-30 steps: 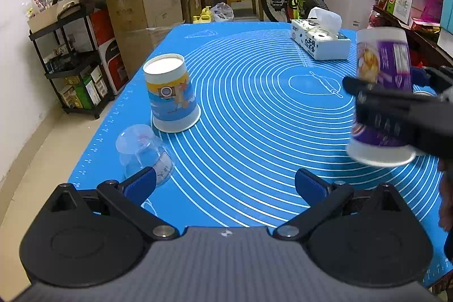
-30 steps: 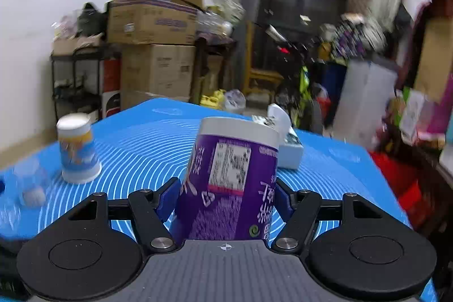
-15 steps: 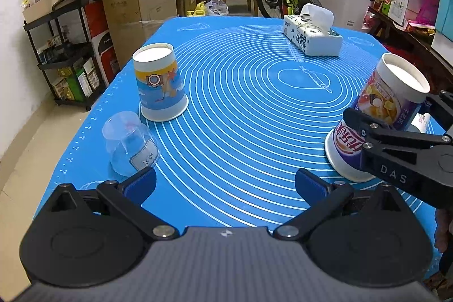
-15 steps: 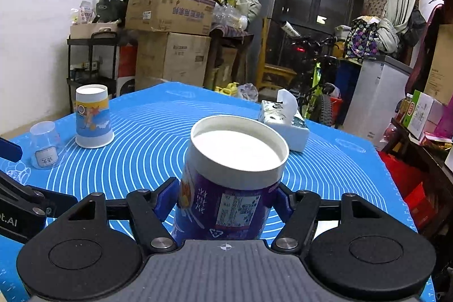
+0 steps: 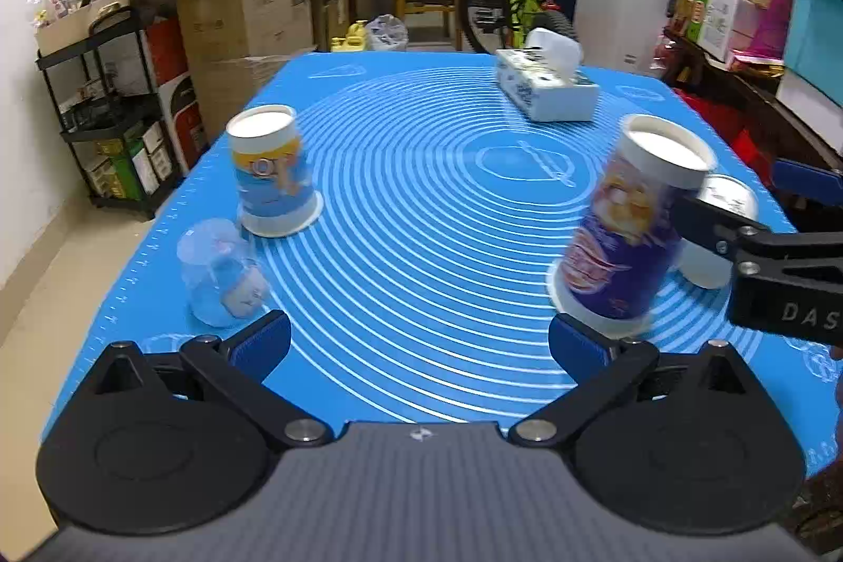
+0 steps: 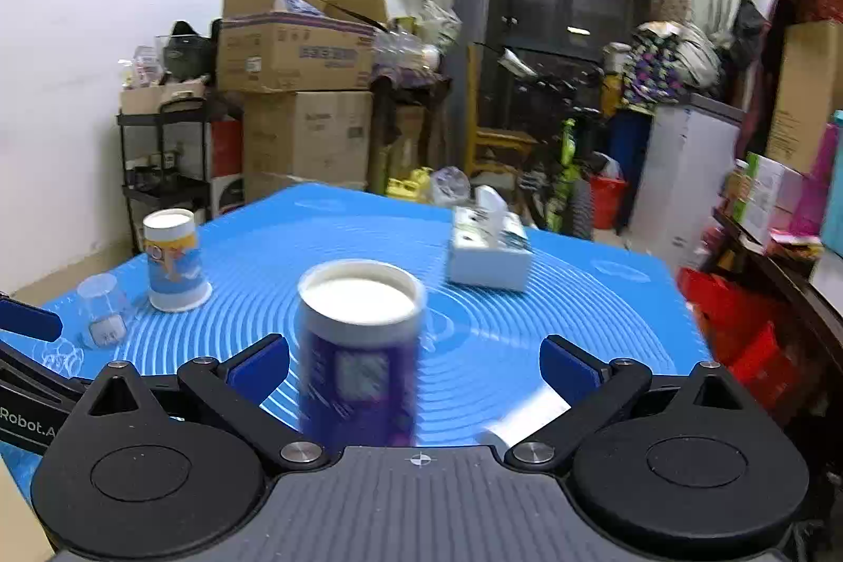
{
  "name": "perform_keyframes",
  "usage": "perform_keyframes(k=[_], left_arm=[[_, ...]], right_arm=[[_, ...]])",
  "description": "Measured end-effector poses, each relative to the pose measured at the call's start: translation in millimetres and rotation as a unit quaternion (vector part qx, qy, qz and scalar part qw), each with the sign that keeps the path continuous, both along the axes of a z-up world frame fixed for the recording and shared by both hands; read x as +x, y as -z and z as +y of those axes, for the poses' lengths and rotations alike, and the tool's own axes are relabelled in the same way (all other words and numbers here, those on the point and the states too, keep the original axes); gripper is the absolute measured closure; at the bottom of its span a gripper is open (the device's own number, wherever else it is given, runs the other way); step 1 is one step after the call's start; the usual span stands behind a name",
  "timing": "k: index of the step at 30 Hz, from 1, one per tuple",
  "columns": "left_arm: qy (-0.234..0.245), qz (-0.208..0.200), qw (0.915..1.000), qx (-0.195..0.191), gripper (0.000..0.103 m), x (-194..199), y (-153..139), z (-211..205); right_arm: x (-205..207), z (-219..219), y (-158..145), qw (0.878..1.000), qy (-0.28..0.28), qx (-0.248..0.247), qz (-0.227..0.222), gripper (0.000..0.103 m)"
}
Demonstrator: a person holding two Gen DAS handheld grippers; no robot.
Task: Flip cup upside down
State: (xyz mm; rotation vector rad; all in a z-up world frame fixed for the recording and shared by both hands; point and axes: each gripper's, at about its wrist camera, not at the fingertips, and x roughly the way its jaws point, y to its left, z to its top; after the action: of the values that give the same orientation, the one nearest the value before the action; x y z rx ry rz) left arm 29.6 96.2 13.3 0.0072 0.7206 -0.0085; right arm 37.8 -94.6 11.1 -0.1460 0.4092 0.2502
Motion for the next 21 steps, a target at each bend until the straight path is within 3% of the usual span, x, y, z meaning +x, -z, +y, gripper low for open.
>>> perform_keyframes(k=[14, 21], left_arm=[[0.056, -0.014, 0.9983, -0.004, 0.000, -46.1, -6.8, -52.8], [0.051, -0.015, 0.9985, -0.011, 0.000, -59.8, -6.6, -62.6]], right_arm=[[-65.2, -67.6, -10.5, 0.997, 0.058, 0.009, 0.047, 0.002], [-82.7, -83.1, -8.1, 0.995, 0.067, 0.014, 0.066, 0.002]])
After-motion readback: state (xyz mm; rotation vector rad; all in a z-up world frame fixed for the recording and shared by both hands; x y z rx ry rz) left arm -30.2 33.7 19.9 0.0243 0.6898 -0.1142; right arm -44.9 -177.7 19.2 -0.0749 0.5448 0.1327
